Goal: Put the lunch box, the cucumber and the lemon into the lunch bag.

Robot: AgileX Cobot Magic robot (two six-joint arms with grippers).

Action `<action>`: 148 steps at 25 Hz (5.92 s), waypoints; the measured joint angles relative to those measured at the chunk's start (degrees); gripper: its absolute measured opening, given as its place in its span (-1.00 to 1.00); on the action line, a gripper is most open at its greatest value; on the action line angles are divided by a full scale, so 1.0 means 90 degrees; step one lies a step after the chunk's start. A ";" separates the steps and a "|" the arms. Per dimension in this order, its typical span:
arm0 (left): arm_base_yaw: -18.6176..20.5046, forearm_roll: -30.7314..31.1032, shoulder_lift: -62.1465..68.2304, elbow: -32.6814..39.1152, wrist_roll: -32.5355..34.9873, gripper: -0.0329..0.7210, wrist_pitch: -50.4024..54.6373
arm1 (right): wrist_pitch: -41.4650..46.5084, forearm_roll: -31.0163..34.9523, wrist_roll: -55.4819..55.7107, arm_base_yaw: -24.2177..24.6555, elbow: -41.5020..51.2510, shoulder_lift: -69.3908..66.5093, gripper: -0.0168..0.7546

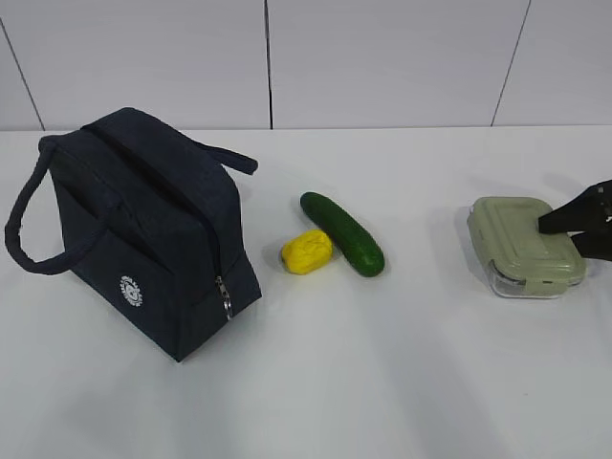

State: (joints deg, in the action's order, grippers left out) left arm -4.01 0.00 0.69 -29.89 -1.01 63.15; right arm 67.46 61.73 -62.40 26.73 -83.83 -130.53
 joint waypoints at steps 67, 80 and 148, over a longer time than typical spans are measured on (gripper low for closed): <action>0.0000 0.0000 0.0000 0.0000 0.0000 -0.29 0.0000 | 0.0036 -0.0252 0.1123 -0.0650 -0.0025 -0.0010 0.38; 0.0000 0.0000 0.0000 0.0000 0.0000 -0.29 0.0000 | 0.0089 -0.0277 0.1170 -0.0650 -0.0025 -0.0010 0.25; 0.0000 0.0000 0.0000 0.0000 0.0000 -0.29 0.0000 | 0.0118 -0.0174 0.1255 -0.0650 -0.0039 -0.0010 0.01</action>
State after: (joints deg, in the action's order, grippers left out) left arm -4.01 0.00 0.69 -29.89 -1.01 63.15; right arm 68.52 60.17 -51.10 20.88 -84.18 -130.62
